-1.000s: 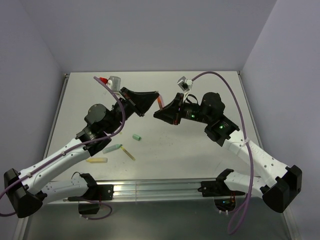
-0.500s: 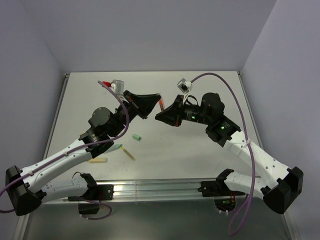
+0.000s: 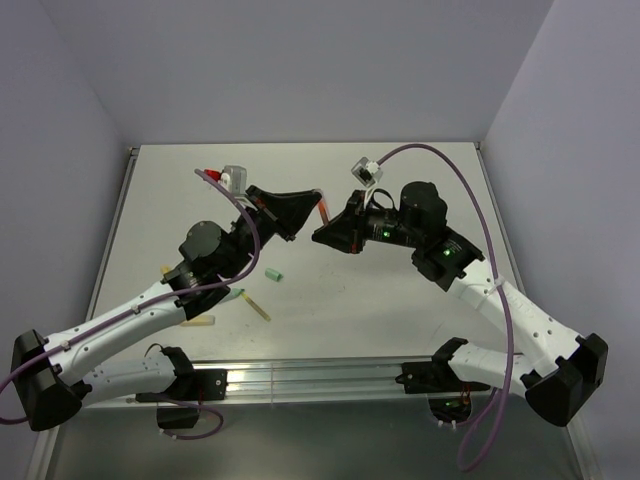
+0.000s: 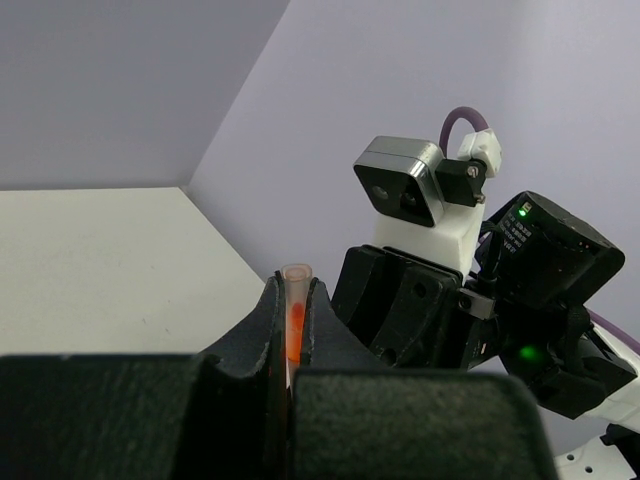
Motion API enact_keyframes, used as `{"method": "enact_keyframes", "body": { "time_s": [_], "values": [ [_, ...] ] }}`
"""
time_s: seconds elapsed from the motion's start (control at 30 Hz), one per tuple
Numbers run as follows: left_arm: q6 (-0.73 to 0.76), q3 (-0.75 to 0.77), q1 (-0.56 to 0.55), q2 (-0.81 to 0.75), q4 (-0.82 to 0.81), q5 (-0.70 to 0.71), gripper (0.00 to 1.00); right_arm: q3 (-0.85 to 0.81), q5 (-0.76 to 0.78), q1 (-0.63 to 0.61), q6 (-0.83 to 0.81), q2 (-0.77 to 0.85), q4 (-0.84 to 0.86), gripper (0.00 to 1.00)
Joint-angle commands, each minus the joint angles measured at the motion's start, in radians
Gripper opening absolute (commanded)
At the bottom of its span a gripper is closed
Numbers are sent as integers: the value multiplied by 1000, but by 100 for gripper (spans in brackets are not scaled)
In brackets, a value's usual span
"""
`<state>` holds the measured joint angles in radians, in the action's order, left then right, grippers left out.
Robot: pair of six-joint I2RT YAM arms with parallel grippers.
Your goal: Insert the pens into the pen caps
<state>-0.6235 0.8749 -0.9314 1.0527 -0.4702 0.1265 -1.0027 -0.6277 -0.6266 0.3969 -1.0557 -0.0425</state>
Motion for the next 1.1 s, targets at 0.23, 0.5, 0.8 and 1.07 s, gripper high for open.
{"method": "enact_keyframes", "body": {
  "time_s": [0.23,0.5,0.8,1.07],
  "values": [
    [-39,-106,-116,50,252,-257,0,-188,197,28,7,-20,276,0],
    [-54,-126,-144,64,245,-240,0,-218,197,34,3,-38,279,0],
    [-73,-152,-172,79,229,-228,0,-249,194,45,-6,-46,270,0],
    [-91,-171,-193,90,217,-219,0,-264,183,59,3,-58,280,0]
  ]
}}
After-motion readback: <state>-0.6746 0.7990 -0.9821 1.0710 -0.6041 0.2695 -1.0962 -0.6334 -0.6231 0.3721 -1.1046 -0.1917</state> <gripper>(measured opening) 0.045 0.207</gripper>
